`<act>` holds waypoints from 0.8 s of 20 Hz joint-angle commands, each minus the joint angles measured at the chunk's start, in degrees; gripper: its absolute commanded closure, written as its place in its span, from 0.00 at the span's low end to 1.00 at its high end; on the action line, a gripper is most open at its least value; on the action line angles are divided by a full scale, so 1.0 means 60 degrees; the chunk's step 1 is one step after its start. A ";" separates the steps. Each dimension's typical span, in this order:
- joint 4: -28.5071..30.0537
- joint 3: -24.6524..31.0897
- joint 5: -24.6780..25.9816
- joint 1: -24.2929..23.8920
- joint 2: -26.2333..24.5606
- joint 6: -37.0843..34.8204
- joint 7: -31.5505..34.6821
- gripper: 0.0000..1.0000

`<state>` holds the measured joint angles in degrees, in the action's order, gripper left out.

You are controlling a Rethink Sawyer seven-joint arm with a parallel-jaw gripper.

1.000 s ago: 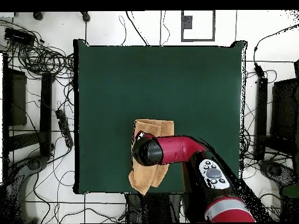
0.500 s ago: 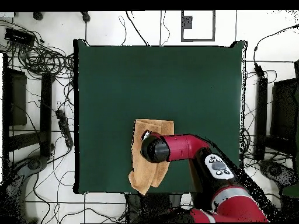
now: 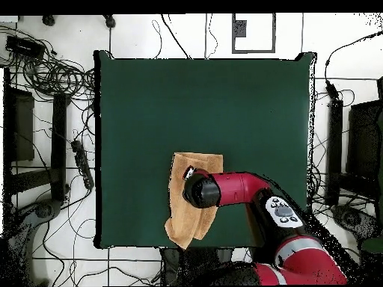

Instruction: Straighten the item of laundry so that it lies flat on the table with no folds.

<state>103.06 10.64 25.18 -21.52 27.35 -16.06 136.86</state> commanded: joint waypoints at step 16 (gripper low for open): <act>-0.0470 0.0716 0.0239 0.0418 0.0014 0.0461 0.0138 1.00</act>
<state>102.93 10.97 26.18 -21.54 27.69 -16.00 136.86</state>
